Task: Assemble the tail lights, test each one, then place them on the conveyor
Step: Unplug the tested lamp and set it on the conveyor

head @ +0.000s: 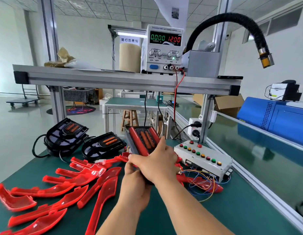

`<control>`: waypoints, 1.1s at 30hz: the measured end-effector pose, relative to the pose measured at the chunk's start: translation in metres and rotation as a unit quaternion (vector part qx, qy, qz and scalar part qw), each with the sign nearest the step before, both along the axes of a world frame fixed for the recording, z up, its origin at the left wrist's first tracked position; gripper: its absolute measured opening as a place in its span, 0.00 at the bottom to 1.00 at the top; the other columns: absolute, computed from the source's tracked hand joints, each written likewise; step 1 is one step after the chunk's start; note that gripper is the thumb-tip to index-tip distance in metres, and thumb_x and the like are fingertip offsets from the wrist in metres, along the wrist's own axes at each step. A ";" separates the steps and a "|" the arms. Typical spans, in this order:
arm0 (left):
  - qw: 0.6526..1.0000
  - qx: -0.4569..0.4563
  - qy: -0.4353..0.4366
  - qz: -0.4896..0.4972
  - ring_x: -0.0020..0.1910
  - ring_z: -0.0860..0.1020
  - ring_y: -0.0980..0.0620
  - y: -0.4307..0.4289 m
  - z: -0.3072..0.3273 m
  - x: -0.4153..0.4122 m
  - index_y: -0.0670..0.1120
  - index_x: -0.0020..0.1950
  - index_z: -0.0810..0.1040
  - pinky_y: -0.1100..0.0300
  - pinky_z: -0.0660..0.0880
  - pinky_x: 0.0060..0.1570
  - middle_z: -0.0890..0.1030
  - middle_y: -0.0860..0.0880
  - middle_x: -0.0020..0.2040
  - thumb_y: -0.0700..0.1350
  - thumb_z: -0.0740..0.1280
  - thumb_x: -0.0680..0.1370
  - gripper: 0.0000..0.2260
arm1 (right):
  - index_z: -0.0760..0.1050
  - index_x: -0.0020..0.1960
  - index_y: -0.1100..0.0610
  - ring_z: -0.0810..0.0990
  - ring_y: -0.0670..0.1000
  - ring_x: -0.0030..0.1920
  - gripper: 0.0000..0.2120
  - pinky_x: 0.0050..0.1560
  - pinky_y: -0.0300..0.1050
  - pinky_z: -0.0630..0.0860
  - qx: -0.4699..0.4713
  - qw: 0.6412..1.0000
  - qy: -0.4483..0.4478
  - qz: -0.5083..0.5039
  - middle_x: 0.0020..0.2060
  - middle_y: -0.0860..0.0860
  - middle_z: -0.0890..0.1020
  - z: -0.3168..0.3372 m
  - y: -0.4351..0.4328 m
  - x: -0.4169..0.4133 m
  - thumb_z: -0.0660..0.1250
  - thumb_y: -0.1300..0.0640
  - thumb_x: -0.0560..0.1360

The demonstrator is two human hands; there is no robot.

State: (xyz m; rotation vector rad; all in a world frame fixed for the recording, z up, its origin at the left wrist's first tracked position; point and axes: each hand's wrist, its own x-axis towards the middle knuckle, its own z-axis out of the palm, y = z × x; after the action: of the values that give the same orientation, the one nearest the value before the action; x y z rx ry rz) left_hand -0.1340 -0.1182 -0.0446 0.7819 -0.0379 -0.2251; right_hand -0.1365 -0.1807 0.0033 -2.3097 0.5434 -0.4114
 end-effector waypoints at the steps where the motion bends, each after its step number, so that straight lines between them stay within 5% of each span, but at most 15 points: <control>1: 1.000 -0.020 -0.008 -0.023 0.43 0.84 0.42 0.003 0.000 -0.002 0.44 0.59 0.76 0.48 0.82 0.42 0.84 0.39 0.51 0.30 0.56 0.78 0.16 | 0.42 0.78 0.50 0.59 0.61 0.71 0.61 0.64 0.66 0.61 -0.014 1.000 0.001 -0.001 0.73 0.55 0.60 -0.001 0.003 0.000 0.67 0.27 0.56; 4: 0.986 -0.103 -0.038 -0.129 0.49 0.83 0.39 0.023 -0.002 0.002 0.39 0.60 0.79 0.48 0.81 0.43 0.82 0.37 0.56 0.32 0.59 0.68 0.22 | 0.43 0.78 0.52 0.57 0.61 0.72 0.61 0.65 0.67 0.60 -0.070 0.997 -0.014 -0.001 0.74 0.56 0.58 0.000 0.007 -0.004 0.60 0.20 0.58; 7: 0.966 -0.130 -0.080 -0.207 0.53 0.82 0.39 0.035 0.000 0.003 0.41 0.56 0.82 0.48 0.80 0.46 0.81 0.38 0.59 0.42 0.72 0.63 0.22 | 0.42 0.79 0.54 0.53 0.61 0.74 0.62 0.67 0.69 0.56 -0.105 0.994 -0.005 0.006 0.76 0.56 0.55 0.003 0.007 -0.007 0.45 0.15 0.58; 9: 0.973 -0.091 -0.082 -0.194 0.61 0.79 0.41 0.028 0.002 0.001 0.45 0.65 0.77 0.49 0.79 0.51 0.79 0.40 0.63 0.53 0.70 0.73 0.23 | 0.43 0.79 0.53 0.51 0.60 0.76 0.57 0.70 0.68 0.52 -0.052 0.998 -0.011 0.032 0.77 0.55 0.54 0.006 0.006 -0.007 0.35 0.19 0.60; 11: 0.993 -0.047 -0.051 -0.093 0.58 0.81 0.43 0.020 0.001 0.005 0.46 0.68 0.73 0.48 0.79 0.49 0.81 0.41 0.60 0.54 0.66 0.75 0.24 | 0.48 0.80 0.51 0.51 0.58 0.77 0.56 0.73 0.66 0.51 0.058 0.994 -0.054 0.078 0.78 0.54 0.56 0.007 0.003 -0.007 0.32 0.20 0.61; 13: 0.998 -0.056 -0.020 0.002 0.52 0.83 0.44 0.021 0.004 0.010 0.45 0.66 0.74 0.48 0.79 0.45 0.83 0.41 0.57 0.52 0.65 0.75 0.21 | 0.60 0.77 0.52 0.62 0.54 0.75 0.53 0.74 0.63 0.58 0.173 0.973 -0.122 0.095 0.75 0.53 0.66 0.006 -0.005 -0.010 0.36 0.19 0.64; 15: 0.995 -0.097 -0.011 0.027 0.49 0.84 0.45 0.034 0.009 0.018 0.44 0.63 0.75 0.49 0.82 0.39 0.84 0.43 0.53 0.53 0.63 0.77 0.19 | 0.74 0.60 0.58 0.78 0.48 0.56 0.37 0.61 0.54 0.73 0.259 0.954 -0.147 0.036 0.60 0.51 0.78 0.000 -0.018 -0.010 0.46 0.29 0.76; 17: 0.991 -0.129 -0.009 0.023 0.50 0.84 0.45 0.050 0.014 0.025 0.44 0.62 0.77 0.46 0.82 0.40 0.85 0.44 0.53 0.55 0.65 0.74 0.21 | 0.75 0.48 0.61 0.80 0.51 0.39 0.25 0.39 0.46 0.74 0.339 0.935 -0.091 -0.042 0.43 0.55 0.81 -0.011 -0.034 -0.006 0.52 0.41 0.82; 20: 0.989 -0.149 -0.025 -0.004 0.55 0.82 0.44 0.068 0.013 0.032 0.46 0.58 0.82 0.41 0.79 0.48 0.83 0.44 0.58 0.57 0.66 0.72 0.21 | 0.76 0.48 0.62 0.78 0.53 0.28 0.20 0.28 0.40 0.74 0.467 0.882 0.049 -0.042 0.31 0.56 0.80 -0.028 -0.036 -0.002 0.56 0.47 0.82; 23: 0.989 -0.143 -0.030 -0.031 0.53 0.83 0.44 0.071 0.013 0.030 0.45 0.53 0.85 0.40 0.78 0.49 0.83 0.44 0.56 0.55 0.66 0.72 0.18 | 0.74 0.43 0.61 0.76 0.52 0.32 0.09 0.32 0.43 0.76 0.514 0.856 -0.006 -0.051 0.36 0.55 0.77 -0.036 -0.034 0.006 0.62 0.58 0.81; 27: 0.992 -0.081 -0.045 -0.085 0.53 0.83 0.43 0.065 0.010 0.025 0.43 0.53 0.85 0.42 0.80 0.49 0.83 0.42 0.57 0.53 0.65 0.72 0.18 | 0.70 0.36 0.54 0.72 0.50 0.33 0.15 0.36 0.46 0.71 0.415 0.900 -0.117 -0.059 0.34 0.51 0.73 -0.025 -0.037 0.018 0.59 0.70 0.76; 31: 0.983 -0.011 -0.051 -0.176 0.57 0.81 0.41 0.061 0.002 0.022 0.44 0.55 0.84 0.47 0.81 0.49 0.81 0.40 0.59 0.53 0.65 0.72 0.18 | 0.78 0.50 0.54 0.78 0.53 0.39 0.07 0.44 0.48 0.77 0.508 0.842 -0.182 0.006 0.41 0.54 0.80 -0.005 -0.033 0.015 0.64 0.64 0.77; 32: 0.980 0.004 -0.052 -0.193 0.57 0.81 0.41 0.060 0.000 0.022 0.44 0.56 0.84 0.48 0.81 0.48 0.81 0.40 0.60 0.53 0.65 0.72 0.19 | 0.81 0.45 0.56 0.81 0.54 0.35 0.06 0.39 0.46 0.79 0.525 0.832 -0.174 0.034 0.38 0.55 0.82 0.000 -0.033 0.010 0.66 0.58 0.77; 33: 0.977 0.017 -0.053 -0.205 0.58 0.81 0.41 0.059 -0.002 0.023 0.45 0.57 0.84 0.48 0.81 0.48 0.81 0.40 0.60 0.53 0.66 0.72 0.19 | 0.84 0.39 0.58 0.82 0.54 0.31 0.16 0.32 0.45 0.80 0.530 0.829 -0.168 0.051 0.34 0.55 0.84 0.002 -0.035 0.008 0.65 0.51 0.78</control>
State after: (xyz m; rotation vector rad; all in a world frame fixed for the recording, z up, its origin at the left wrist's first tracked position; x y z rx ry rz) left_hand -0.1108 -0.0591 -0.0461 0.8143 -0.2979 -0.5758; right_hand -0.1287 -0.2160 0.0051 -1.1440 0.3267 -0.3266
